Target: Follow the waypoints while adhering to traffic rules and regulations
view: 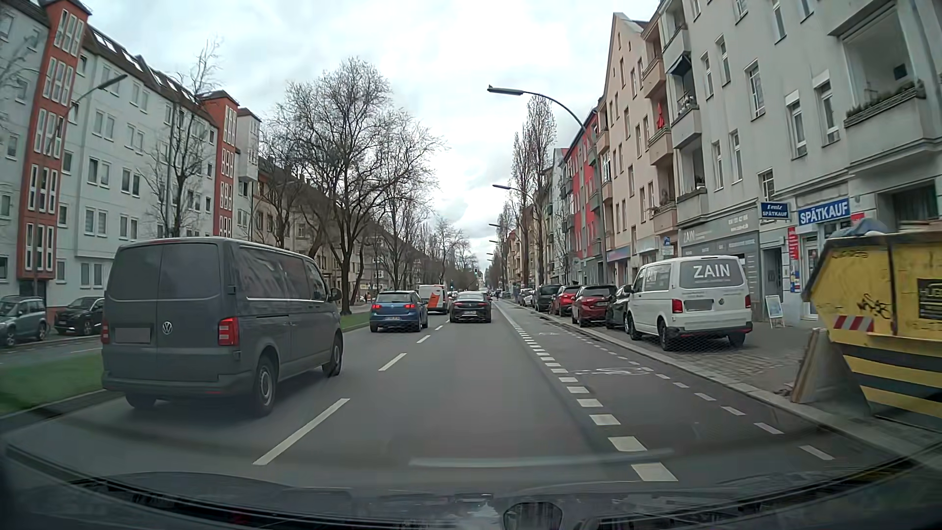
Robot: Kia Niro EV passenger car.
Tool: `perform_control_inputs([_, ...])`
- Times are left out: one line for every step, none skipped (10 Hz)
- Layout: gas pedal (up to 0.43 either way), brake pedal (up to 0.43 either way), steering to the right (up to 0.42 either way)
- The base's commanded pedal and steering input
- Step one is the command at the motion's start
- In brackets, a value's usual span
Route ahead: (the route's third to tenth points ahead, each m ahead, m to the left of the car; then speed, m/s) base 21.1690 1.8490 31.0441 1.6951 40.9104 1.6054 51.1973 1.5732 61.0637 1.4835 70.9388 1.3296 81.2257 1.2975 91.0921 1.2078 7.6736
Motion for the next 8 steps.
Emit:
perform_control_inputs([0.000, 0.012, -0.002])
perform_control_inputs([0.000, 0.012, -0.002])
perform_control_inputs([0.000, 0.012, -0.002])
perform_control_inputs([0.000, 0.012, -0.002])
perform_control_inputs([0.000, 0.012, -0.002])
perform_control_inputs([0.000, 0.012, -0.002])
perform_control_inputs([0.000, 0.012, -0.002])
perform_control_inputs([0.000, 0.012, -0.002])
